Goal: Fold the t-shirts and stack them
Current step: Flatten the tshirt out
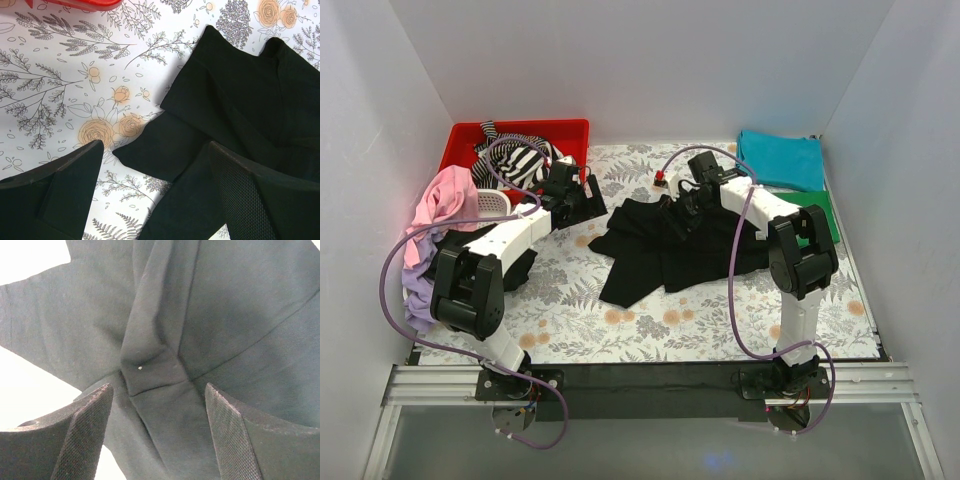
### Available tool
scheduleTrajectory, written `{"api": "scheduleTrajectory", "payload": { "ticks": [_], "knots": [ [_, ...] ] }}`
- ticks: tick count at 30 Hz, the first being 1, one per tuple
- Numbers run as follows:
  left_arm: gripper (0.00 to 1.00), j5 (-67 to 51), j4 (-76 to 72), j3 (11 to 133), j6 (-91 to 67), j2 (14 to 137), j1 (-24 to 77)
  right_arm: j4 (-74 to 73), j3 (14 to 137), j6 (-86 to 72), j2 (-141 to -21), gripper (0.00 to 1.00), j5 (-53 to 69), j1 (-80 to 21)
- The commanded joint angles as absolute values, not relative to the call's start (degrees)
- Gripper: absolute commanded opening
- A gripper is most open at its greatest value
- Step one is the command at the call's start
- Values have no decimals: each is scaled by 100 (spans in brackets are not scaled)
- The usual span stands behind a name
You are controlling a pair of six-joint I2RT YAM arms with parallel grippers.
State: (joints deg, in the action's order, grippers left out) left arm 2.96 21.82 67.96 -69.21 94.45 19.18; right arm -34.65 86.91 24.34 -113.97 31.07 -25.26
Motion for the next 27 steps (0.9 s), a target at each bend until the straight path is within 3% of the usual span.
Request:
{"api": "scheduleTrajectory", "payload": {
  "ticks": [1, 11, 22, 27],
  "knots": [
    [84, 396, 2145, 6891, -6838, 9483, 1898, -3507, 9149, 2549, -11285, 80, 3015, -2558],
    [84, 378, 2153, 6908, -6820, 9527, 1898, -3972, 10011, 2760, -12199, 80, 3331, -2610],
    [84, 360, 2171, 6917, -6820, 9615, 1898, -4026, 9466, 2839, -11672, 78, 3525, -2742],
    [84, 387, 2162, 6917, -6803, 9598, 1898, -4052, 9264, 2716, -11584, 63, 3340, -2804]
  ]
}}
